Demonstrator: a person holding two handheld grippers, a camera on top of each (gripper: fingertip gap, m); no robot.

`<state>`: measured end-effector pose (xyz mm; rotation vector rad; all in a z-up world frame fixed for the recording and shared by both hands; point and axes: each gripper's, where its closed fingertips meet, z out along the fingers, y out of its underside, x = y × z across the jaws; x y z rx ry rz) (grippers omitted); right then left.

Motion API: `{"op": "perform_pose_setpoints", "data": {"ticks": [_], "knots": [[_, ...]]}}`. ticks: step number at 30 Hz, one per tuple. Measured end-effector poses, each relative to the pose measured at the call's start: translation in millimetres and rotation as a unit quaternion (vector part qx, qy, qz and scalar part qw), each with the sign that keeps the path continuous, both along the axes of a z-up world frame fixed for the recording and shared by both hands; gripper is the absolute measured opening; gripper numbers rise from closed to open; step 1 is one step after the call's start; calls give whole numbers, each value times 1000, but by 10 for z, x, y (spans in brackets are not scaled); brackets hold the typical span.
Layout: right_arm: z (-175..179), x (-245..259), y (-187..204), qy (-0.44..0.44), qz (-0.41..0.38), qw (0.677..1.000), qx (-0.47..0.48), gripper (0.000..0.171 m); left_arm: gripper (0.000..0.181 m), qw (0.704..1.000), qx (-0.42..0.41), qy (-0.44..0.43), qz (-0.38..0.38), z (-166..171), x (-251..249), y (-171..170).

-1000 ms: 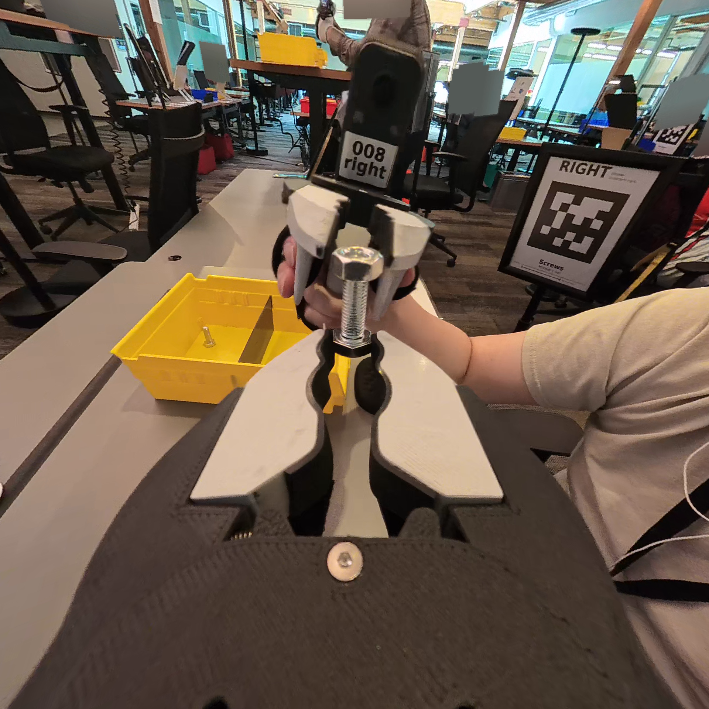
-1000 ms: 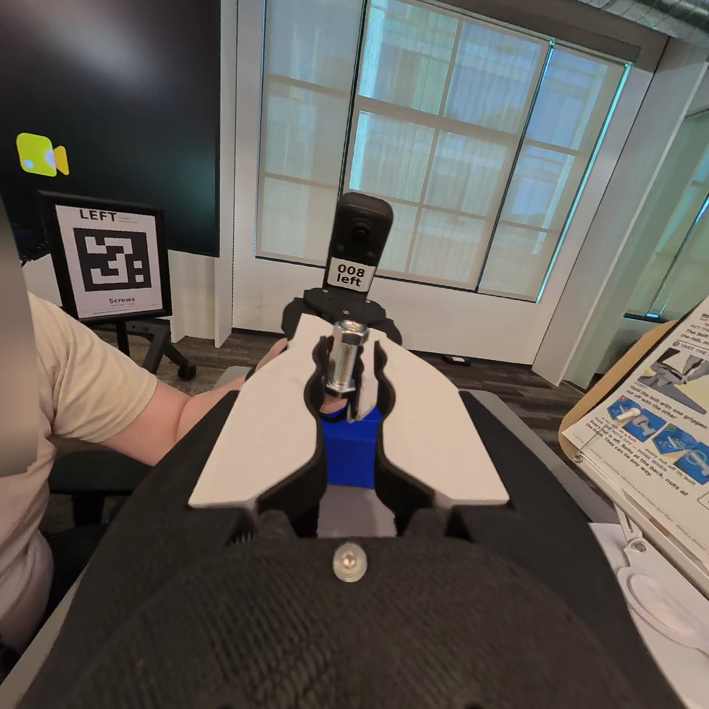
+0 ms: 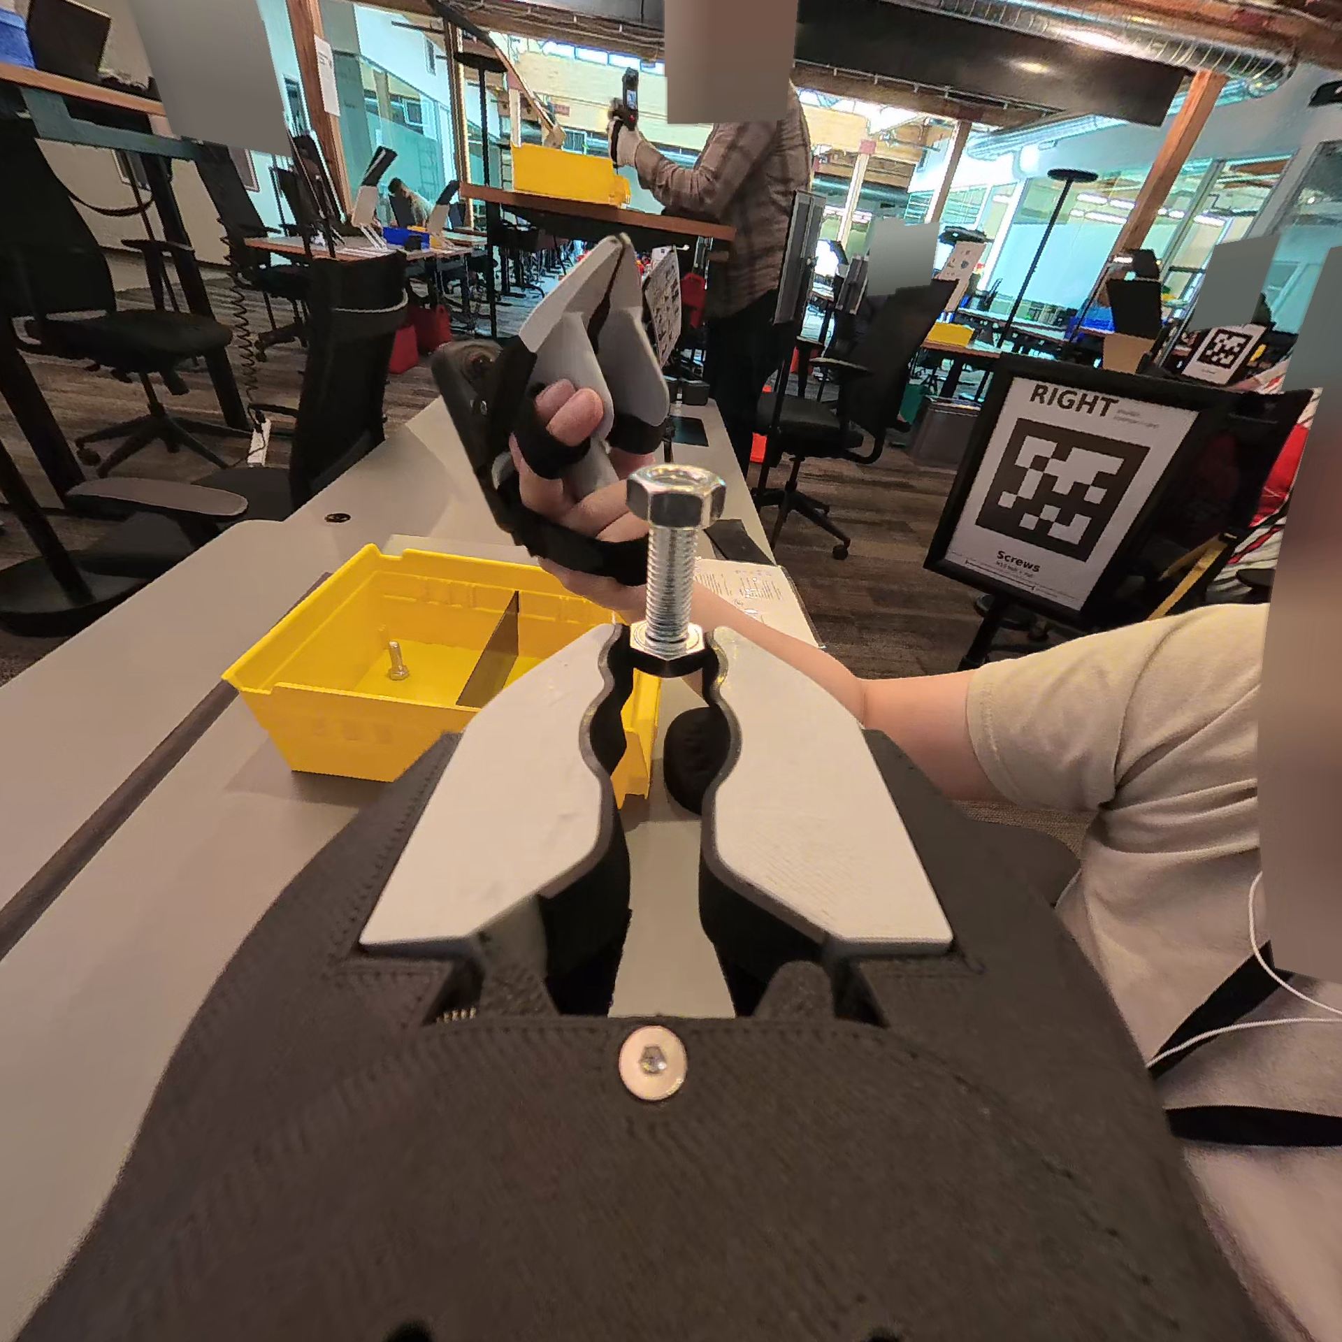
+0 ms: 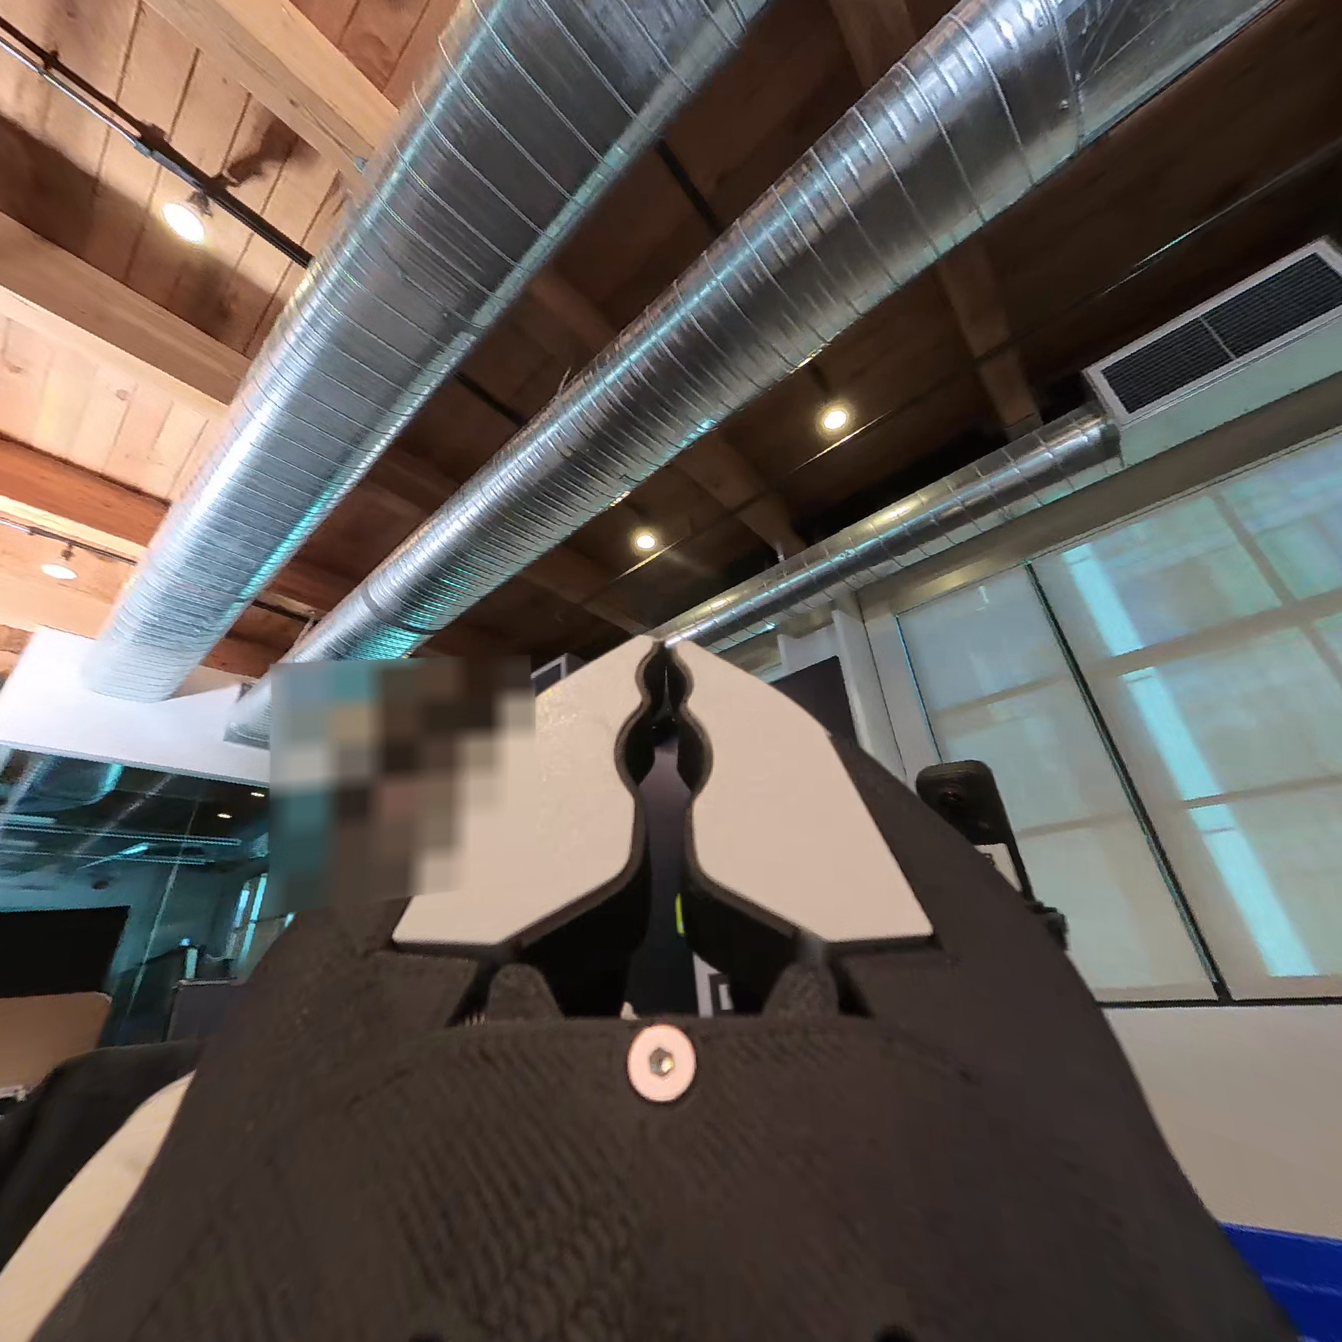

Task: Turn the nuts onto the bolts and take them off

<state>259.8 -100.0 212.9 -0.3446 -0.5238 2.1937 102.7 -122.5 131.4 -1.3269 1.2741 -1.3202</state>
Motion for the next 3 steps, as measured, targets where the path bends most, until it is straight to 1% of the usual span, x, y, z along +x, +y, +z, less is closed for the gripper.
{"op": "perform_pose_setpoints", "data": {"ticks": [1, 2, 3], "knots": [[-1, -27, -20, -5, -12, 1000, 7, 6, 18, 1000, -2, 3, -1, -19, 16, 2], [-2, -65, -55, -14, -23, 999, 18, 16, 18, 1000, -3, 7, -3, -39, 32, 0], [-4, -106, -116, -25, -31, 999, 36, 19, 18, 1000, -3, 10, -4, -55, 47, -4]]}}
